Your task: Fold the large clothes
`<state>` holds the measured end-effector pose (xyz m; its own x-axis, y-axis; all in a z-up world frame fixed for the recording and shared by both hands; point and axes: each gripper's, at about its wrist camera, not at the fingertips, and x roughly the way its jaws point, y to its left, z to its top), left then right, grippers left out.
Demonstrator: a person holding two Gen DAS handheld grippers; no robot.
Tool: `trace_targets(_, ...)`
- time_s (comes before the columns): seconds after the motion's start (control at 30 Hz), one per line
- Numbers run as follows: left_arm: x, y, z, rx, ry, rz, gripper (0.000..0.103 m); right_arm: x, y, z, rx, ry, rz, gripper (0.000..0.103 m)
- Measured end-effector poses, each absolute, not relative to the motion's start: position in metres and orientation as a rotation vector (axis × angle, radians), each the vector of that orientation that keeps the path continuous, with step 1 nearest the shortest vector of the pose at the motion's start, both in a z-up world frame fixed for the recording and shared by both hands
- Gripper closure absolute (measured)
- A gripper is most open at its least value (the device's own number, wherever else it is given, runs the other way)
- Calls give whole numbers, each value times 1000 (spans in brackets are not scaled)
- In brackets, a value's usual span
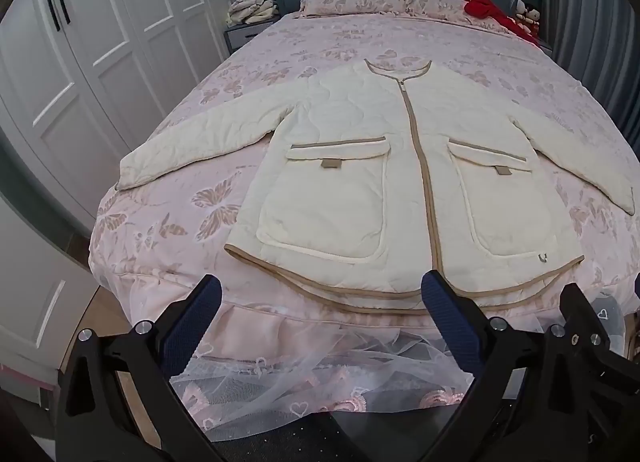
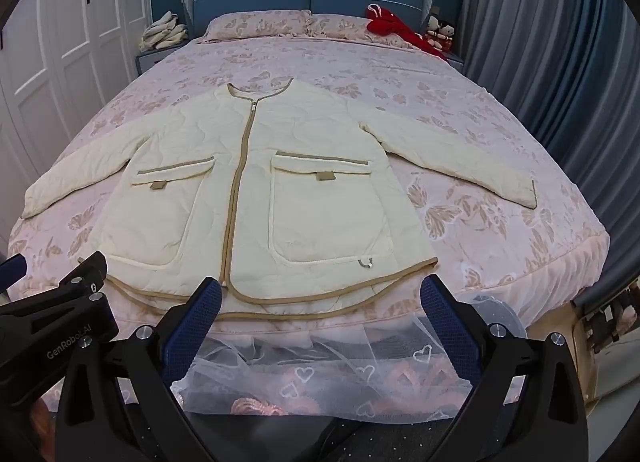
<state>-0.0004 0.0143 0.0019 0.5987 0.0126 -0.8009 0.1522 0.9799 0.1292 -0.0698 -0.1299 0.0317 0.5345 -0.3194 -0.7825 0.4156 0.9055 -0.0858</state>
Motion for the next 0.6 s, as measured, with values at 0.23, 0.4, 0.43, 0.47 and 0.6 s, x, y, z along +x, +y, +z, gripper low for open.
trace_targets(0.23,-1,12,1,193,926,-79,6,-69,-132,31,117,910,-438,5)
trace_targets(0.4,0,9,0,195,927,-77,6,-69,-131,29,119,913,-437,5)
trace_targets(0.43,-1,8,1,195,927,-79,6,-69,-129,29,119,915,-437,5)
trace_targets(0.47,-1,8,0,196,927,-77,6,-70,-128,29,119,916,-437,5)
trace_targets(0.6,-1,6,1,195,929,-73,6,-70,-129,28,121,917,-436,5)
